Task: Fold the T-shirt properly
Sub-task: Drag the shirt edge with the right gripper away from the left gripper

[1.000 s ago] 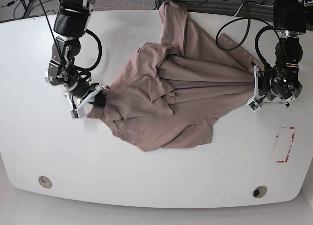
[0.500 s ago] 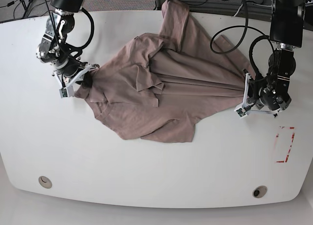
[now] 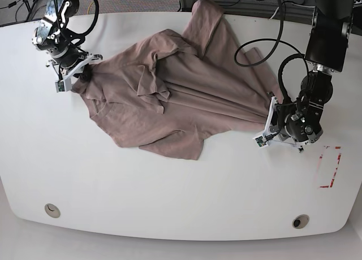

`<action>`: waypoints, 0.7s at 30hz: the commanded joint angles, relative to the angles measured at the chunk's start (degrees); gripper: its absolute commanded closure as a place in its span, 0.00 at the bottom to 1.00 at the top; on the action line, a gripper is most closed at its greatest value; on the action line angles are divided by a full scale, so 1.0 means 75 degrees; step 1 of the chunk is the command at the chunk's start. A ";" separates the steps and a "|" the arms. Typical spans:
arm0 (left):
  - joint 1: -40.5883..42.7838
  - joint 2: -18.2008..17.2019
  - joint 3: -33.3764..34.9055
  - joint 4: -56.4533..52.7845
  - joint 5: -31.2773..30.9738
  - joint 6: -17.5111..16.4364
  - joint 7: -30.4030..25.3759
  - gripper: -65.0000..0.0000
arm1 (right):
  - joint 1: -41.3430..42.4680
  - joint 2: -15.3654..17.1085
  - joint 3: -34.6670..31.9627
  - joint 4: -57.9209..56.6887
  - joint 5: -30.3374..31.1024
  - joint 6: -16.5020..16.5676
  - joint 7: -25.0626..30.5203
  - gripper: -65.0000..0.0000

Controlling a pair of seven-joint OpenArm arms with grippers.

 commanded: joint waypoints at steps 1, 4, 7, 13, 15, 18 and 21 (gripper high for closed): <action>-0.0347 -0.0152 -0.0027 -0.0016 0.0240 0.0022 0.0129 0.97 | -0.0101 0.0132 0.0081 0.0351 -0.0020 -0.0037 0.0081 0.99; -0.0371 -0.0140 -0.0039 -0.0028 0.0240 0.0022 0.0129 0.97 | -0.0147 0.0132 0.0069 0.0562 -0.0020 -0.0084 -0.0060 0.97; -0.0371 -0.0140 -0.0039 -0.0040 0.0240 0.0022 0.0117 0.97 | -0.0065 0.0132 0.0081 0.0844 -0.0090 -0.0108 -0.0459 0.83; -0.0359 -0.0140 -0.0051 -0.0040 0.0240 0.0022 0.0117 0.97 | 0.0146 0.0120 0.0257 0.1535 -0.0090 -0.0108 -0.1033 0.32; -0.0347 -0.0140 -0.0051 -0.0040 0.0240 0.0022 0.0117 0.97 | 0.0181 0.0120 0.0316 0.1711 -0.0079 -0.0108 -0.1092 0.22; -0.0336 -0.0140 -0.0074 -0.0040 0.0240 0.0022 0.0117 0.97 | 0.0368 0.0155 0.0316 0.1945 -0.0079 -0.0108 -0.1103 0.15; -0.0324 -0.0140 -0.0074 -0.0028 0.0240 0.0022 0.0117 0.97 | 0.0544 0.0191 0.0316 0.1945 -0.0055 -0.0072 -0.1103 0.15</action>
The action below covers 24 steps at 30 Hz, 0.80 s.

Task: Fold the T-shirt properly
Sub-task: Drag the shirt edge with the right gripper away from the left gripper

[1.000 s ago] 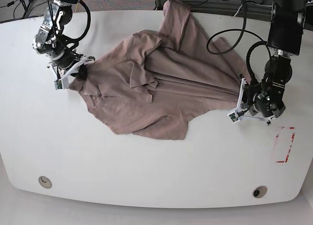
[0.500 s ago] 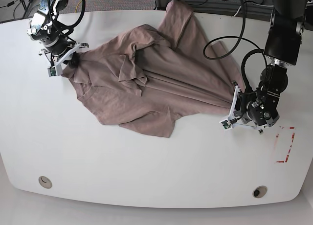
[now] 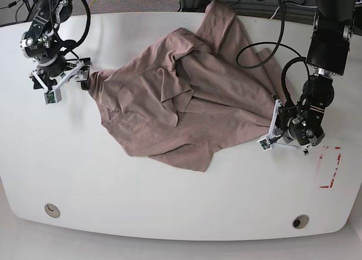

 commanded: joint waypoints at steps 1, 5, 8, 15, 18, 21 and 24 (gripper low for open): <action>-0.0199 -0.0094 -0.0066 0.0109 0.0036 0.0016 -0.0026 0.97 | 0.0314 0.0141 0.0033 0.0138 0.0146 0.0033 0.0127 0.15; -0.0199 -0.0094 -0.0077 0.0121 0.0036 0.0016 -0.0026 0.97 | 0.0760 0.0200 -0.0049 -0.0225 0.0193 0.0056 0.0127 0.15; -0.0187 -0.0094 -0.0077 0.0121 0.0036 0.0016 -0.0026 0.97 | 0.1240 0.0211 -0.0354 -0.0741 0.0193 0.0056 0.0127 0.15; -0.0187 -0.0094 -0.0089 0.0121 0.0036 0.0016 -0.0026 0.97 | 0.2354 0.0305 -0.0788 -0.2229 0.0193 0.0080 0.0127 0.15; -0.0187 -0.0094 -0.0089 0.0121 0.0036 0.0016 -0.0026 0.97 | 0.2835 0.0293 -0.0776 -0.2933 0.0193 0.0361 0.0150 0.15; -0.0187 -0.0094 -0.0089 0.0121 0.0036 0.0016 -0.0026 0.97 | 0.3210 0.0293 -0.0741 -0.3542 0.0193 0.0619 0.0162 0.15; -0.0187 -0.0094 -0.0089 0.0109 0.0036 0.0016 -0.0026 0.97 | 0.3550 0.0293 -0.0741 -0.4081 0.0181 0.0754 0.0173 0.15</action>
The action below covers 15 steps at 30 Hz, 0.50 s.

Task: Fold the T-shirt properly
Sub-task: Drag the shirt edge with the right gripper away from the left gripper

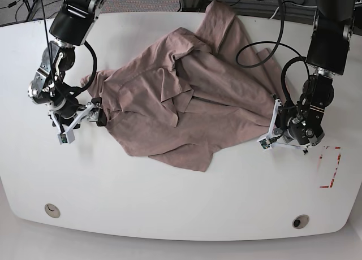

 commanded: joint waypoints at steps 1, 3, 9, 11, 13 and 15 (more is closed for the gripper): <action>-0.0204 -0.0102 -0.0074 0.0100 0.0042 0.0016 -0.0023 0.97 | 0.0476 0.0101 0.0011 -0.0396 0.0102 0.0153 0.0159 0.15; -0.0204 -0.0102 -0.0074 0.0100 0.0042 0.0016 -0.0023 0.97 | 0.0628 0.0101 0.0011 -0.0630 0.0102 0.0153 0.0159 0.15; -0.0204 -0.0102 -0.0074 0.0100 0.0042 0.0016 -0.0023 0.97 | 0.0862 0.0031 0.0023 -0.1099 0.0114 0.0153 0.0159 0.15; -0.0204 -0.0102 -0.0074 0.0100 0.0042 0.0016 -0.0023 0.97 | 0.0945 -0.0075 0.0023 -0.1252 0.0114 0.0153 0.0159 0.15; -0.0204 -0.0102 -0.0074 0.0100 0.0042 0.0016 -0.0023 0.97 | 0.0956 -0.0145 0.0023 -0.1392 0.0114 0.0153 0.0159 0.15; -0.0204 -0.0102 -0.0074 0.0100 0.0042 0.0016 -0.0023 0.97 | 0.0956 -0.0192 0.0023 -0.1486 0.0114 0.0153 0.0159 0.15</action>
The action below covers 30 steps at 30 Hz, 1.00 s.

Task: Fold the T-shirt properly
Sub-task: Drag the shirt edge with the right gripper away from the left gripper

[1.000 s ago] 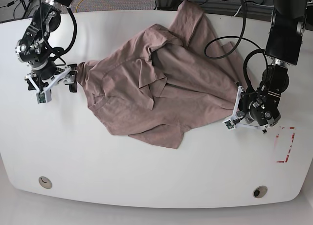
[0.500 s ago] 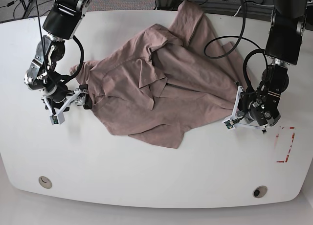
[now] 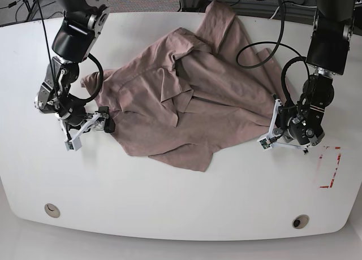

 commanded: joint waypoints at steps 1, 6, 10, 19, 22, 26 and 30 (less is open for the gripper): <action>-0.0204 -0.0094 -0.0074 0.0103 0.0042 0.0016 -0.0026 0.97 | 0.0166 -0.0049 -0.0012 -0.0044 0.0161 0.0098 0.0144 0.15; -0.0204 -0.0094 -0.0074 0.0103 0.0042 0.0016 -0.0026 0.97 | 0.0120 -0.0424 -0.0071 -0.0079 0.0137 0.0098 0.0144 0.15; -0.0204 -0.0094 -0.0074 0.0103 0.0042 0.0016 -0.0026 0.97 | 0.0120 -0.0577 -0.0083 -0.0079 0.0090 0.0098 0.0144 0.15; -0.0099 -0.0094 -0.0086 0.0127 0.0042 0.0016 -0.0026 0.97 | 0.0120 -0.0694 -0.0188 -0.0091 0.0090 0.0098 0.0144 0.29; -0.0064 -0.0094 -0.0086 0.0115 0.0042 0.0016 -0.0026 0.97 | 0.0120 -0.0671 -0.0458 -0.0091 0.0090 0.0098 0.0144 0.38; -0.0029 -0.0094 -0.0086 0.0127 0.0030 0.0016 -0.0038 0.97 | 0.0120 -0.0647 -0.0680 -0.0091 0.0102 0.0098 0.0144 0.46; -0.0029 -0.0094 -0.0086 0.0127 0.0030 0.0016 -0.0038 0.97 | 0.0155 -0.0635 -0.0762 -0.0079 0.0079 0.0098 0.0156 0.52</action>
